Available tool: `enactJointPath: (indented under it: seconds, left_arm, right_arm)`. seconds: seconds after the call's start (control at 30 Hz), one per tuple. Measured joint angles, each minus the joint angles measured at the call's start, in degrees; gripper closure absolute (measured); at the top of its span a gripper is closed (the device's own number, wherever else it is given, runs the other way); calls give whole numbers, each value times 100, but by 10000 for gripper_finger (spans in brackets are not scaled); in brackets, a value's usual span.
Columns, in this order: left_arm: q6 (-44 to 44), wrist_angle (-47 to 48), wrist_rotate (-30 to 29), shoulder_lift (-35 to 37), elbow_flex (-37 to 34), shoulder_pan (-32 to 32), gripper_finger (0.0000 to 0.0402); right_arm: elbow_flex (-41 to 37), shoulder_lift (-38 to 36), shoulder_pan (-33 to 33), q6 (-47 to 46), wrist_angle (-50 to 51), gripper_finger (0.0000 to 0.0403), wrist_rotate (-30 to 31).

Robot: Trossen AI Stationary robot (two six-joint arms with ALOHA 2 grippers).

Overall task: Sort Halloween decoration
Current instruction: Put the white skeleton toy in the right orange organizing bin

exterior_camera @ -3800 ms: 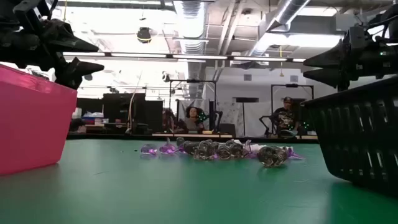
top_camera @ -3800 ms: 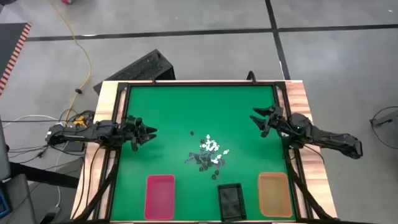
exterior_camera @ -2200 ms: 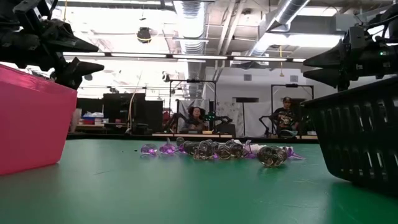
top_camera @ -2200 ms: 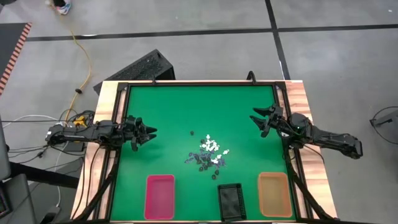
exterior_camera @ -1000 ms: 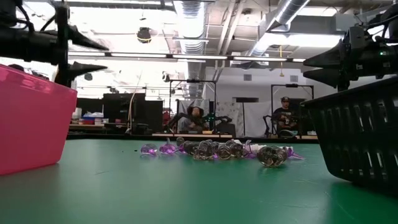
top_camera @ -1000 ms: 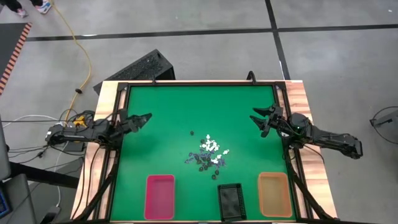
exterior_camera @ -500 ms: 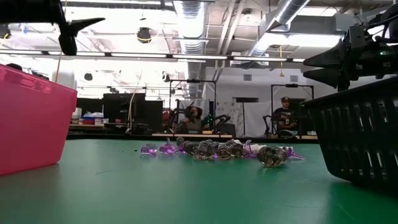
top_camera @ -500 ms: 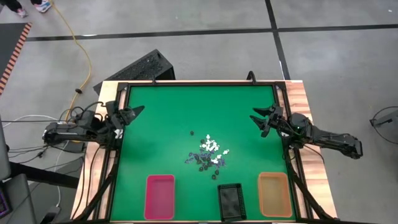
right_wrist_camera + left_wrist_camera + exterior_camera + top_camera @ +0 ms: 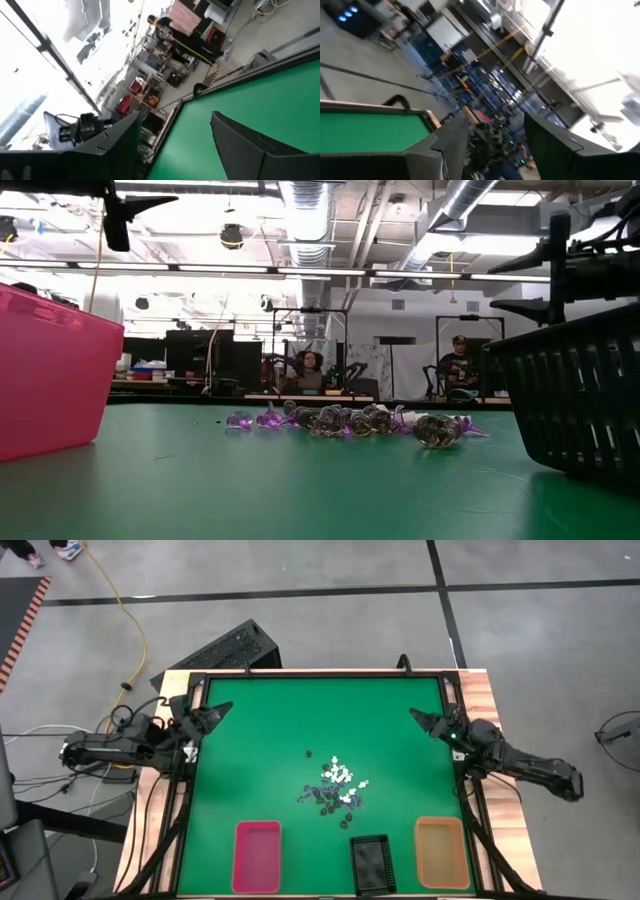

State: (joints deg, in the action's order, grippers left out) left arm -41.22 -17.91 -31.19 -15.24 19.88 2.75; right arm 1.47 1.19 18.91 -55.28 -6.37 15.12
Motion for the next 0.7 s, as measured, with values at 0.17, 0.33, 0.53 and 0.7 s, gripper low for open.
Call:
enactJointPath:
  seconds: [0.17,0.33,0.53,0.7]
  left_arm:
    - [-152,21,327,-20,2,-1,219]
    - [-263,40,843,-39,2,-1,219]
    - [-352,39,893,-53,7,-1,219]
    - [-548,108,902,-103,186,-1,219]
  right_arm:
    - [722,64,-38,1376,-144,134,-777]
    - [1723,559,-209,1997,368,134,-737]
    - [2853,1879,-512,2254,1353,134,-761]
    - [3599,3213,-910,2988,1731,134,-775]
